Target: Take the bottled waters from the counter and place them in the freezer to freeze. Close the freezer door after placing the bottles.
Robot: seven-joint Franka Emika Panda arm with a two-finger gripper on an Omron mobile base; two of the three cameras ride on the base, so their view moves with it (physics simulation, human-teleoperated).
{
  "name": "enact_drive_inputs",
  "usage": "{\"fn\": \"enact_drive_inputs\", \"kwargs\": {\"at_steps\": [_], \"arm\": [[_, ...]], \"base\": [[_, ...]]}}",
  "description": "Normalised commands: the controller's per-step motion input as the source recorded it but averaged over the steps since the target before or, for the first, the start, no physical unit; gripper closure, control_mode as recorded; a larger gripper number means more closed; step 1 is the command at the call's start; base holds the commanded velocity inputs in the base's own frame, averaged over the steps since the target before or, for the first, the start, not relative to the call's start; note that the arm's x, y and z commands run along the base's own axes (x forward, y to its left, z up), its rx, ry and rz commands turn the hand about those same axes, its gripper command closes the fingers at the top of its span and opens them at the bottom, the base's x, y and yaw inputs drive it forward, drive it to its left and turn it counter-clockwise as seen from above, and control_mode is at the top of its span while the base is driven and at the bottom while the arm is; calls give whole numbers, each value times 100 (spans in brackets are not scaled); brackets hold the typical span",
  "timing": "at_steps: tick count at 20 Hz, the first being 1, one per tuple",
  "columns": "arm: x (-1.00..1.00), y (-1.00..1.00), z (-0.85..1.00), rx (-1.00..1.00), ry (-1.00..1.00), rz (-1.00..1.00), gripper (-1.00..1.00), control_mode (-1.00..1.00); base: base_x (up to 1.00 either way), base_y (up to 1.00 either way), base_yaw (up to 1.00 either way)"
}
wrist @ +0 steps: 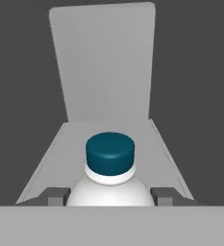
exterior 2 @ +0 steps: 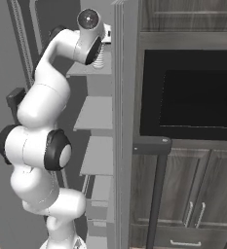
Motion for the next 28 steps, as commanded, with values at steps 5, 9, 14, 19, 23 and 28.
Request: {"fn": "enact_drive_inputs", "kwargs": {"at_steps": [5, 9, 14, 19, 23, 28], "arm": [[49, 0, -9, 0, 0, 1, 100, -100], [47, 0, -14, 0, -1, 0, 100, -100], [43, 0, -8, 0, -1, 0, 100, -100], [35, 0, -10, 0, 0, 0, 100, -100], [13, 0, -20, 0, 0, 0, 100, -100], [1, 0, -20, 0, 0, 0, 100, -100]], "base": [[0, 0, 0], [0, 0, 0], [0, 0, 0], [0, 0, 0], [0, 0, 0], [0, 0, 0]]}}
